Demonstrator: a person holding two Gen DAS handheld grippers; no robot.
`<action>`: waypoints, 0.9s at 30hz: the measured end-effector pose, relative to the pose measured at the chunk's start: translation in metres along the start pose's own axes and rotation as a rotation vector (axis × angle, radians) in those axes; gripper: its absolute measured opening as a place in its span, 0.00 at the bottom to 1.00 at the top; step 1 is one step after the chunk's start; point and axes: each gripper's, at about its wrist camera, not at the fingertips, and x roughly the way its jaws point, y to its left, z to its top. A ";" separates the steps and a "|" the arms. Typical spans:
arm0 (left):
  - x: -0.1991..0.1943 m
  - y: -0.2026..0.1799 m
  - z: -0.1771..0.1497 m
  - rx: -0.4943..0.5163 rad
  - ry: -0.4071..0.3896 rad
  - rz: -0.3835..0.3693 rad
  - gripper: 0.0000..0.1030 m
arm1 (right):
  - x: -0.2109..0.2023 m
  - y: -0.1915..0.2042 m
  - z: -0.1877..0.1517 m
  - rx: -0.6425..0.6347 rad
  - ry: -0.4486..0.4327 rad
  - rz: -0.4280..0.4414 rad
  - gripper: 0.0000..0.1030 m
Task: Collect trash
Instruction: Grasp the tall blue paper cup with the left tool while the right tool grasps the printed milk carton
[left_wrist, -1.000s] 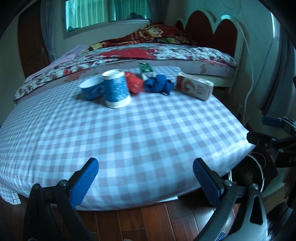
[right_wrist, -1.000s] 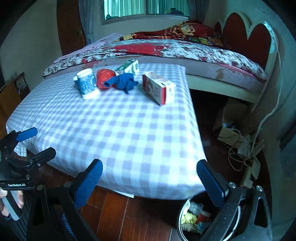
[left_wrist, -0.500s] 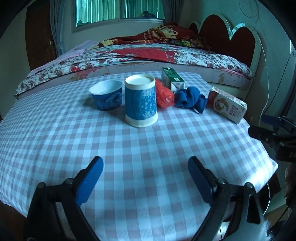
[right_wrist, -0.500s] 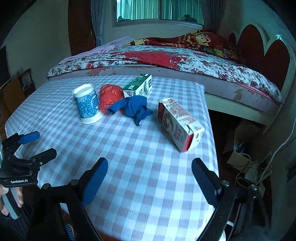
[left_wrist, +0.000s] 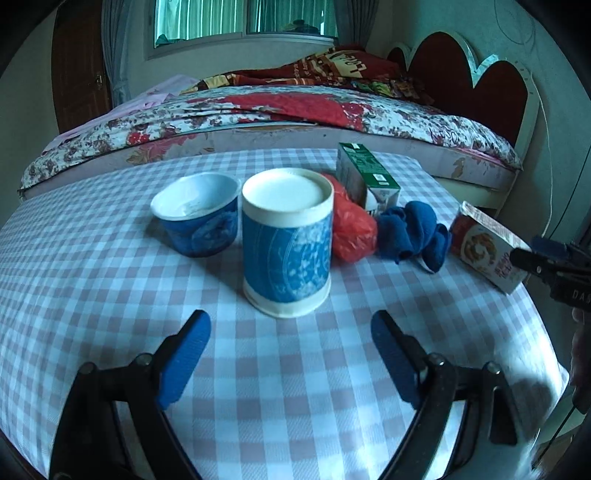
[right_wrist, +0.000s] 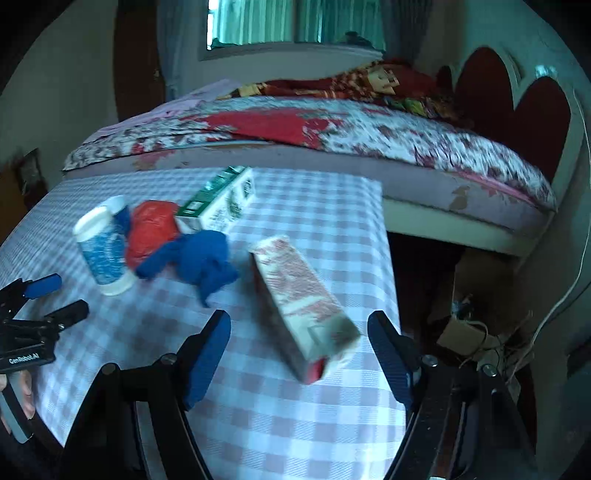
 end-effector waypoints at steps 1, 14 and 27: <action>0.004 0.000 0.002 -0.005 0.004 -0.002 0.86 | 0.006 -0.003 -0.001 0.002 0.010 0.007 0.77; 0.035 0.009 0.033 -0.035 -0.013 0.037 0.86 | 0.052 -0.001 0.016 -0.004 0.075 0.080 0.76; 0.029 0.019 0.034 -0.036 -0.017 -0.025 0.59 | 0.045 0.004 -0.003 0.032 0.088 0.117 0.49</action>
